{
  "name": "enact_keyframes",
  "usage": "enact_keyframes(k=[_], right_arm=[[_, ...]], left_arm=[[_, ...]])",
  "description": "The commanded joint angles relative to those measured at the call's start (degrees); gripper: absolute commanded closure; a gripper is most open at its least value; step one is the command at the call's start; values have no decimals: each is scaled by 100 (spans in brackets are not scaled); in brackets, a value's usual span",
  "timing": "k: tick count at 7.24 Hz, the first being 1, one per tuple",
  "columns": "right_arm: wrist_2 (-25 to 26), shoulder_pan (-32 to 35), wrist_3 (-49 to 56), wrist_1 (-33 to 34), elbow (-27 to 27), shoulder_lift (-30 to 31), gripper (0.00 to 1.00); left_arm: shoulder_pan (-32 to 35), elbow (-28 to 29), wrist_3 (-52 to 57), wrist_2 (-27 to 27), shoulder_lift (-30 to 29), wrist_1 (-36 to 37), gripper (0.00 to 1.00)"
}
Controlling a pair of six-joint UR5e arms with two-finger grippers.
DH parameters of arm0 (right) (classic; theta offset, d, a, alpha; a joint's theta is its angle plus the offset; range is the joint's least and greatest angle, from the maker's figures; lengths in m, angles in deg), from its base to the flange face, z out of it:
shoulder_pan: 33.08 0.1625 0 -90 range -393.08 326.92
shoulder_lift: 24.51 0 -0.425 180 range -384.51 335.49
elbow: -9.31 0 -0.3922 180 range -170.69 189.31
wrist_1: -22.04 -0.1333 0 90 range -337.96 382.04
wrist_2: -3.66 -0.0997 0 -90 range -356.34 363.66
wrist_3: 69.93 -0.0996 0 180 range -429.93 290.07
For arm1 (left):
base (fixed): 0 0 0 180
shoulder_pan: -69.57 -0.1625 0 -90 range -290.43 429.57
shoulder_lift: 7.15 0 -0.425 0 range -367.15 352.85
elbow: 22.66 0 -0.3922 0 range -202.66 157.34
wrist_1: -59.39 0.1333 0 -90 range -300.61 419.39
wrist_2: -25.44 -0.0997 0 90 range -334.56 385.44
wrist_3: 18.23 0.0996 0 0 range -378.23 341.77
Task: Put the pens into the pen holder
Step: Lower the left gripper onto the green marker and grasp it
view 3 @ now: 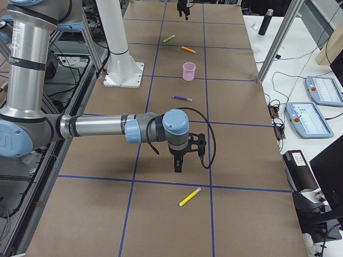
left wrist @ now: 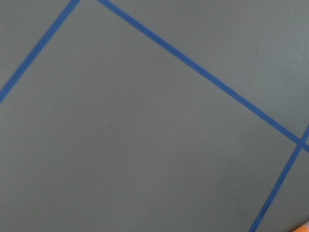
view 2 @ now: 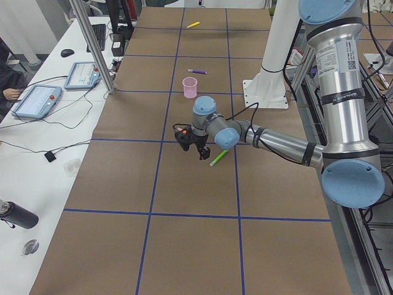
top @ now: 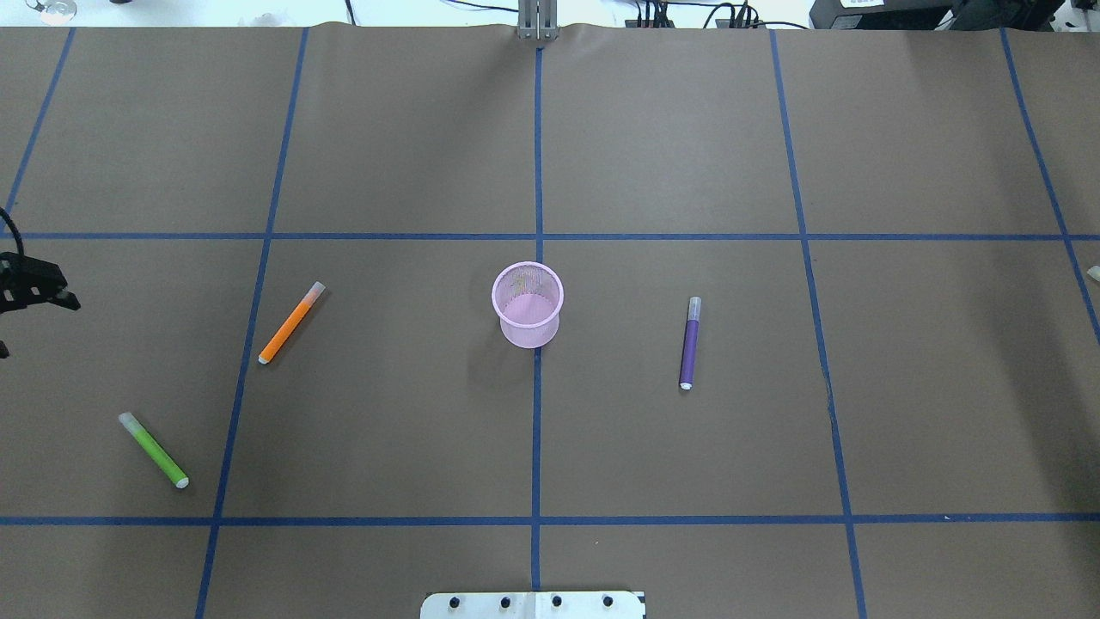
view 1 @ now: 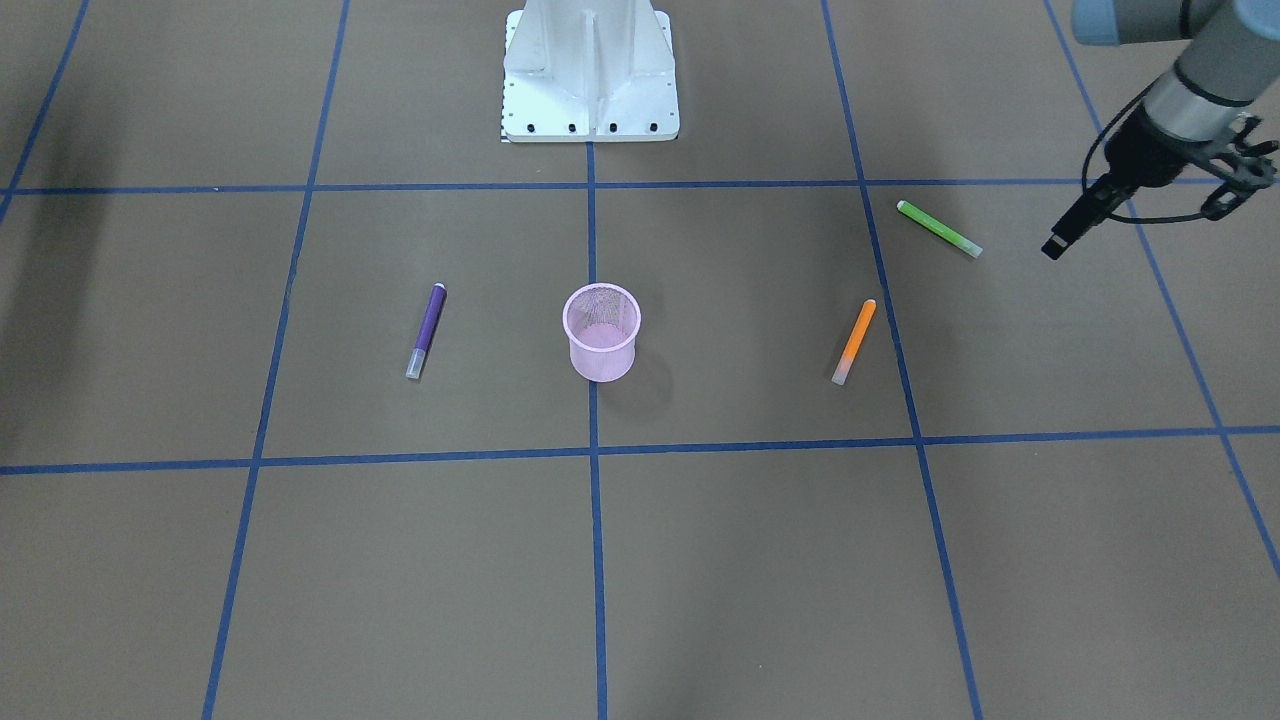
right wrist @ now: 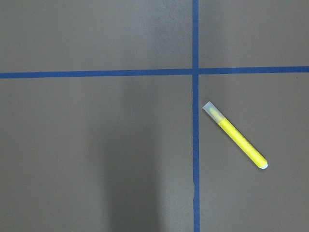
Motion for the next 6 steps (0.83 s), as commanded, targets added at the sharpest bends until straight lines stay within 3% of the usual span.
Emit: enact_keyframes(k=[1,2,6], right_arm=[[-17,0,-156,-6,1,9,0],[-17,0,-155,-6,1,9,0],[-288,0,-217,21,-16,9,0]], left_arm=[[-1082,-60,-832,-686,39,-126,1],[-1626,-60,-1166,-1166,39,-162,1],[-1886,230,-1337,-1198,22,-162,1]])
